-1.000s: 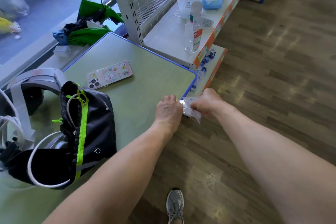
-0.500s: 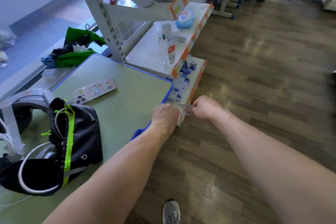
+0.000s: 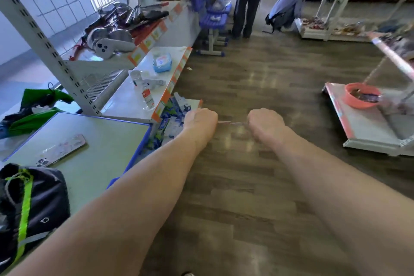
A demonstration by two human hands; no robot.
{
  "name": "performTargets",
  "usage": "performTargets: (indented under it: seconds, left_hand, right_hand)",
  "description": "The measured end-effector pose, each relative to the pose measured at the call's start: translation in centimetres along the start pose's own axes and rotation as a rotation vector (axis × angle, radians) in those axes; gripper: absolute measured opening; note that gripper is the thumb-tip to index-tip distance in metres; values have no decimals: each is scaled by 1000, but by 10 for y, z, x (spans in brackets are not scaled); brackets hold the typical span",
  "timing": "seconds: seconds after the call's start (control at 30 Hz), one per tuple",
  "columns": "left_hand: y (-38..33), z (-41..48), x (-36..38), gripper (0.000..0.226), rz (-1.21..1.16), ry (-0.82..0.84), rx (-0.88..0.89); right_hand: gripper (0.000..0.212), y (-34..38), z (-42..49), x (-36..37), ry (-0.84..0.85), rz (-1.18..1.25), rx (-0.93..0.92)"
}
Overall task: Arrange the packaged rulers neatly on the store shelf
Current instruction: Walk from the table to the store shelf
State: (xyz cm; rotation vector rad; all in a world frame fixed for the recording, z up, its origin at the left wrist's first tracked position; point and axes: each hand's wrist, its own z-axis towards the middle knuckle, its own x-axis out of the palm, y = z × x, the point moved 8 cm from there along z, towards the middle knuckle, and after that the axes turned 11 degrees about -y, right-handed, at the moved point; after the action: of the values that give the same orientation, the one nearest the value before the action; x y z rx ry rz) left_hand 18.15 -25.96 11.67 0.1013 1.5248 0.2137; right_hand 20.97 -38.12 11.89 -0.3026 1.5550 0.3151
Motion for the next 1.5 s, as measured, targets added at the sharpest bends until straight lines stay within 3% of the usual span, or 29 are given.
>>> performTargets:
  seconds: [0.27,0.53,0.87,1.03,1.5]
  left_hand:
    - [-112,13,-83,32,-38,-187,123]
    - [-184,43,-139,33,-55,-310,242]
    - [-228,134,-176,34,-65,-407,364]
    - [-246,191,-195,36,-47,-461,452]
    - [-322,302,-214,34,-87,-528,660]
  right_hand:
    - [30,-131,-56,-59,-144,-59,189]
    - [32,-206,-73,-100,-273,-159,280]
    - [39,-276,-30,-132,-322,-243,436]
    - [27,-305,12,-145,-333,-257,534]
    - [34,-382,72,-157,-324,-315,740]
